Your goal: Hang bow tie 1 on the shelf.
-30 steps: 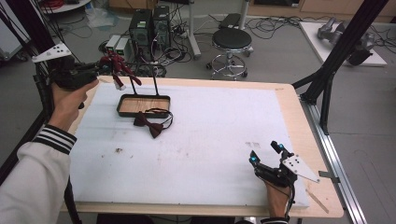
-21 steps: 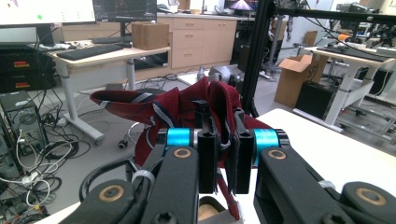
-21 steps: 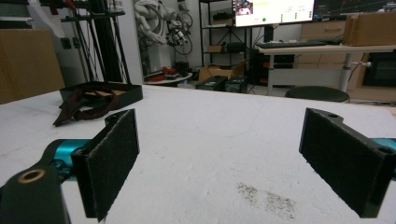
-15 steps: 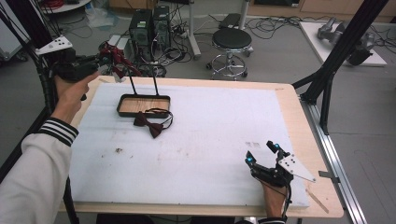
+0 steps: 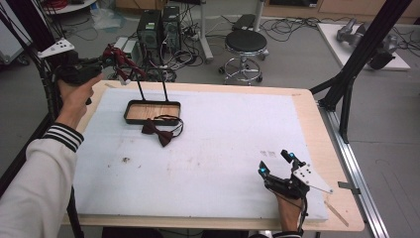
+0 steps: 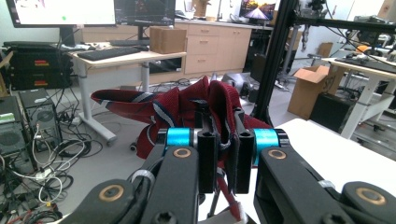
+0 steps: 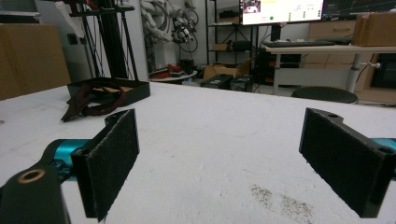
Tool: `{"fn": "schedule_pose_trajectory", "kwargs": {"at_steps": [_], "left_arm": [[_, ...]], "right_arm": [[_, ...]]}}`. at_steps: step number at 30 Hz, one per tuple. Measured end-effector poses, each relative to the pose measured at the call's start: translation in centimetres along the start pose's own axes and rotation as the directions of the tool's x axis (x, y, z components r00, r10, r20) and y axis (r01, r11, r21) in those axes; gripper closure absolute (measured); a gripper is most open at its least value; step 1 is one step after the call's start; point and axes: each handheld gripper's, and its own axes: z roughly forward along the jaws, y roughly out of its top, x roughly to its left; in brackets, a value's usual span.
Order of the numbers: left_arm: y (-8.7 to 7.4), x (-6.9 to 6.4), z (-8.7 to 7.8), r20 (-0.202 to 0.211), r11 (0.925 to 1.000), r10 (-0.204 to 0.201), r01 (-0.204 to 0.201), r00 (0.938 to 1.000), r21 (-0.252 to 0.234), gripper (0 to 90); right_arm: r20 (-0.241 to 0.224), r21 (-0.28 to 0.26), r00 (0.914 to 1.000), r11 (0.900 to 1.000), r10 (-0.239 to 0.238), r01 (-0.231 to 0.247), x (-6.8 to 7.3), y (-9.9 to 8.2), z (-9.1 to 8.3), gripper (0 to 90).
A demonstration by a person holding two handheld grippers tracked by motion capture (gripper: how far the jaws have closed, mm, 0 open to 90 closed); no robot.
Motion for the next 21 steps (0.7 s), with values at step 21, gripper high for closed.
{"fn": "schedule_pose_trajectory", "kwargs": {"at_steps": [21], "left_arm": [[-1.5,2.0,-1.2,-0.086,0.9983,-0.018,0.023,0.9962,0.054,84.4]], "right_arm": [[-0.001,-0.005,1.0000,1.0000,0.005,-0.005,-0.2,0.0,-0.1,11.3]]}}
